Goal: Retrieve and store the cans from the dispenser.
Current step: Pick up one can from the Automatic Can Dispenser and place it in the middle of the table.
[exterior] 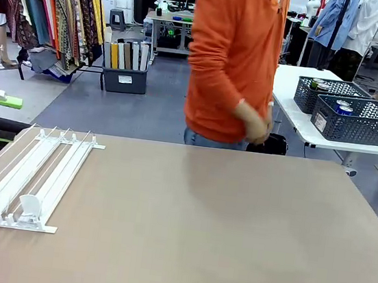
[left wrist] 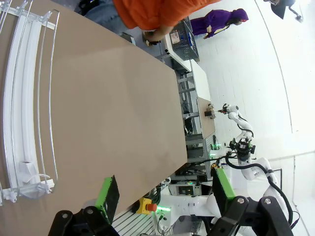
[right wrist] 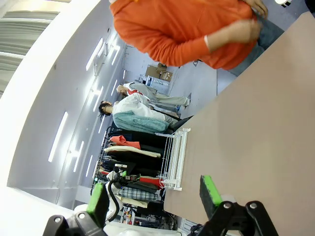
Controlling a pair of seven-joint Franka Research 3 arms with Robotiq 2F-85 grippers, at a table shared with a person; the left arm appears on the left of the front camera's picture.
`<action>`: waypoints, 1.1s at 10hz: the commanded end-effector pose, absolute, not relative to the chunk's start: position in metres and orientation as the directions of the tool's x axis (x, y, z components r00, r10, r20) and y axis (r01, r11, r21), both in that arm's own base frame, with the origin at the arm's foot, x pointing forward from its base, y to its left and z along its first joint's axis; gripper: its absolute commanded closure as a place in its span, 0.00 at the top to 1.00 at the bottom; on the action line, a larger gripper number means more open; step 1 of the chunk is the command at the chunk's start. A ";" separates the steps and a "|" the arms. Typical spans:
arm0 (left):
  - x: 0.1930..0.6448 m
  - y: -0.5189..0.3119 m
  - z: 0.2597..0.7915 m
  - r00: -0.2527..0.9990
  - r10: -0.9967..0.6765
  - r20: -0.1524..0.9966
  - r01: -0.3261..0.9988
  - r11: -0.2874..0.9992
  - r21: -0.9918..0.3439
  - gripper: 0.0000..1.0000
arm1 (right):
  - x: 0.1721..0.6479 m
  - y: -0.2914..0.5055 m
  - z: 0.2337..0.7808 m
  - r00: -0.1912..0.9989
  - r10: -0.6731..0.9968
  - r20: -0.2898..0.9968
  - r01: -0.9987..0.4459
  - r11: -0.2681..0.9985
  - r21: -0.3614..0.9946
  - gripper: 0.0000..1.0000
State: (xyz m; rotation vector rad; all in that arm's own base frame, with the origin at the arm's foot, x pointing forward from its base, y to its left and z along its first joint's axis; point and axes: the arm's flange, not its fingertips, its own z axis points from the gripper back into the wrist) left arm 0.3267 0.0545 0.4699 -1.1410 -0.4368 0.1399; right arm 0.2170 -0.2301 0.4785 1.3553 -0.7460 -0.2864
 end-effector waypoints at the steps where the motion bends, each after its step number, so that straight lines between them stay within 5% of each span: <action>1: 0.327 0.055 0.471 0.903 0.330 0.276 0.130 0.402 -0.906 1.00 | 0.220 -0.230 0.481 0.726 -0.601 0.334 -0.254 0.217 0.943 1.00; 11: 0.327 0.055 0.471 0.903 0.330 0.276 0.130 0.402 -0.906 1.00 | 0.220 -0.230 0.481 0.726 -0.601 0.334 -0.254 0.217 0.943 1.00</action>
